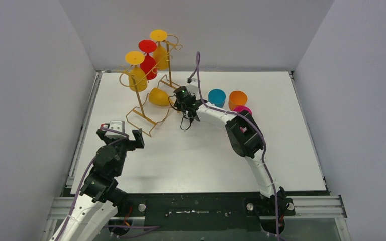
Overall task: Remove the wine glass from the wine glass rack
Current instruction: Pick up the wine glass at the center of the board.
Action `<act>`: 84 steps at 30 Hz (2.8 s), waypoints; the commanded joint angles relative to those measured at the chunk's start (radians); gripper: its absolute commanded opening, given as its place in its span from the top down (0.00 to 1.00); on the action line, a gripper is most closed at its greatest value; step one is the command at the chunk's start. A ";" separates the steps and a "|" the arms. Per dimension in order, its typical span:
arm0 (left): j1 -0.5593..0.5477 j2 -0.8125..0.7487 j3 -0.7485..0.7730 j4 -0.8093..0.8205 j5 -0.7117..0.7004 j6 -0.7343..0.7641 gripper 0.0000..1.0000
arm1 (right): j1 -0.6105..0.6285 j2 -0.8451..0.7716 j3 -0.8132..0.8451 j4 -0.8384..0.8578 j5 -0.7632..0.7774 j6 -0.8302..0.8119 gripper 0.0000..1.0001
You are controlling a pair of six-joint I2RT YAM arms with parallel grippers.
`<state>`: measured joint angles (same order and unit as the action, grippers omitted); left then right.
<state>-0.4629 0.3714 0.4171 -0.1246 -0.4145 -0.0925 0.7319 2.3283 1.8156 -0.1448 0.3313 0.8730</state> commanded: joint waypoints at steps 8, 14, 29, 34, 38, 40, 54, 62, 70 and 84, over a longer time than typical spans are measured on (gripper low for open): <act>0.006 0.006 0.015 0.029 0.014 0.011 0.03 | -0.001 -0.031 -0.012 0.044 -0.003 0.030 0.79; 0.006 0.009 0.015 0.029 0.019 0.011 0.03 | -0.001 -0.060 -0.018 0.051 -0.003 0.041 0.88; 0.006 -0.002 0.017 0.029 0.005 0.011 0.03 | -0.001 -0.141 -0.075 0.074 -0.020 0.078 1.00; 0.006 -0.011 0.014 0.033 0.002 0.010 0.02 | 0.002 -0.193 -0.145 0.094 -0.009 0.077 1.00; 0.007 -0.011 0.016 0.031 -0.001 0.010 0.03 | 0.007 -0.234 -0.186 0.100 -0.013 0.076 1.00; 0.007 -0.014 0.017 0.031 -0.003 0.010 0.03 | 0.018 -0.255 -0.207 0.109 -0.014 0.066 1.00; 0.006 -0.097 0.004 0.064 0.103 0.016 0.03 | 0.051 -0.444 -0.431 0.137 -0.143 0.025 1.00; 0.006 -0.064 0.019 0.083 0.274 0.016 0.03 | 0.063 -0.642 -0.655 0.242 -0.266 0.007 1.00; 0.006 0.001 0.043 0.110 0.558 -0.009 0.03 | 0.056 -0.837 -0.875 0.317 -0.385 -0.099 1.00; 0.007 0.085 0.133 0.135 1.171 -0.084 0.18 | -0.087 -1.128 -1.095 0.431 -0.665 -0.245 1.00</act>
<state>-0.4618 0.4332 0.4637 0.0021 0.5159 -0.1719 0.6678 1.2697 0.7353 0.1761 -0.2611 0.6735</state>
